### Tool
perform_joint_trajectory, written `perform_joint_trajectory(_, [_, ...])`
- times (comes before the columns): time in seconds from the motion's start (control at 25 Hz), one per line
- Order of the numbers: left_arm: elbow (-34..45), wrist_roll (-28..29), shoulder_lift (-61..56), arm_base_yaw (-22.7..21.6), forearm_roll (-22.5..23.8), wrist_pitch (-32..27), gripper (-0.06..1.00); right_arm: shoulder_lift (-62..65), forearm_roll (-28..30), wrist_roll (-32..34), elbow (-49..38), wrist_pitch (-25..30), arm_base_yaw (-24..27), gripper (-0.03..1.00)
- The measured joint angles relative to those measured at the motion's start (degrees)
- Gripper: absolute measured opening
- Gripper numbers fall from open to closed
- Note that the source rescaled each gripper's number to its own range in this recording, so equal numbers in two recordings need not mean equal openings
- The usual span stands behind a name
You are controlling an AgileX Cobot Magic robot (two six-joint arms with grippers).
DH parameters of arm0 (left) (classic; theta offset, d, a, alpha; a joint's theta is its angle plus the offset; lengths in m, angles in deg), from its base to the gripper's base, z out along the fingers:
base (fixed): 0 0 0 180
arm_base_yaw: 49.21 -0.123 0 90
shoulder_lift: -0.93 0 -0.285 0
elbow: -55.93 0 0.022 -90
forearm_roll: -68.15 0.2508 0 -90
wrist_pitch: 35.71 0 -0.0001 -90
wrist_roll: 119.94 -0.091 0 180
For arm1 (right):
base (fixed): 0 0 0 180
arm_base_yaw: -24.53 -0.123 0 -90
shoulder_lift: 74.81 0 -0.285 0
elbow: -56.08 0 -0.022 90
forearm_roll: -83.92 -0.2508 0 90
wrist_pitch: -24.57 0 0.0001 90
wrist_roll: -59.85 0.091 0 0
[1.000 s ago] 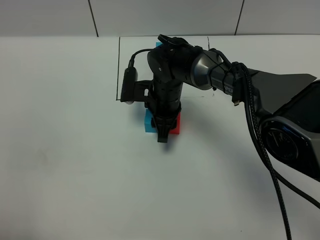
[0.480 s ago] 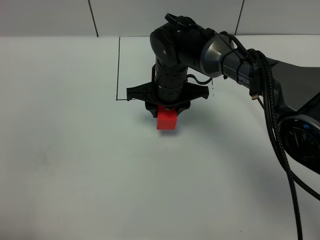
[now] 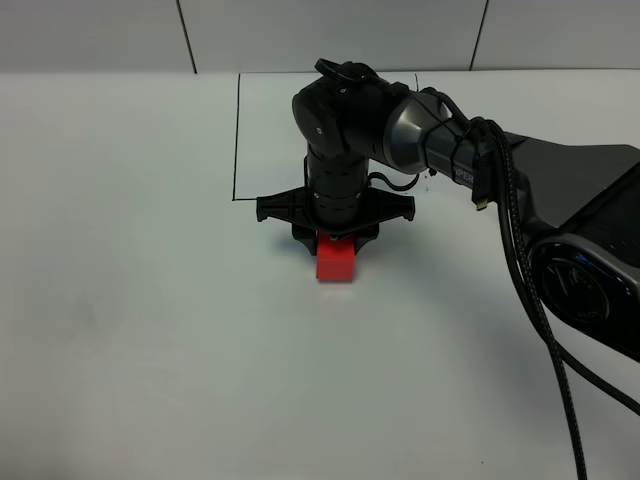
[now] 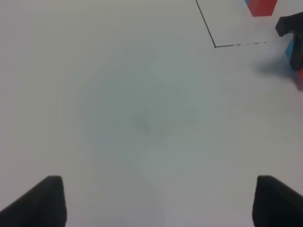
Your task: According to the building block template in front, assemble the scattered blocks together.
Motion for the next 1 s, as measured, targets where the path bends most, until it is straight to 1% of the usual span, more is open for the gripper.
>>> perform_joint_trajectory(0.44, [0.0,0.0,0.0,0.0,0.0,0.0,0.68,-0.6,-0.1,-0.6,0.0,-2.2,-0.1,0.02])
perform_joint_trajectory(0.48, [0.0,0.0,0.0,0.0,0.0,0.0,0.68,-0.6,-0.1,-0.6,0.0,-2.2,-0.1,0.02])
perform_joint_trajectory(0.52, [0.0,0.0,0.0,0.0,0.0,0.0,0.68,-0.6,-0.1,-0.7,0.0,-2.2,-0.1,0.05])
perform_joint_trajectory(0.56, [0.0,0.0,0.0,0.0,0.0,0.0,0.68,-0.6,0.0,-0.7,0.0,-2.3,-0.1,0.11])
perform_joint_trajectory(0.6, [0.0,0.0,0.0,0.0,0.0,0.0,0.68,-0.6,0.1,-0.8,0.0,-2.3,-0.1,0.21])
perform_joint_trajectory(0.72, [0.0,0.0,0.0,0.0,0.0,0.0,0.68,-0.6,1.0,-0.8,0.0,-2.3,-0.1,0.59])
perform_joint_trajectory(0.8, [0.0,0.0,0.0,0.0,0.0,0.0,0.68,-0.6,1.3,-1.4,0.0,-2.3,-0.1,0.83])
perform_joint_trajectory(0.84, [0.0,0.0,0.0,0.0,0.0,0.0,0.68,-0.6,1.4,-1.7,0.0,-2.3,-0.1,0.92])
perform_joint_trajectory(0.92, [0.0,0.0,0.0,0.0,0.0,0.0,0.68,-0.6,1.5,-2.6,0.0,-2.4,-0.1,0.99])
perform_joint_trajectory(1.0, [0.0,0.0,0.0,0.0,0.0,0.0,0.68,-0.4,1.5,-3.3,0.0,-2.6,-0.1,1.00])
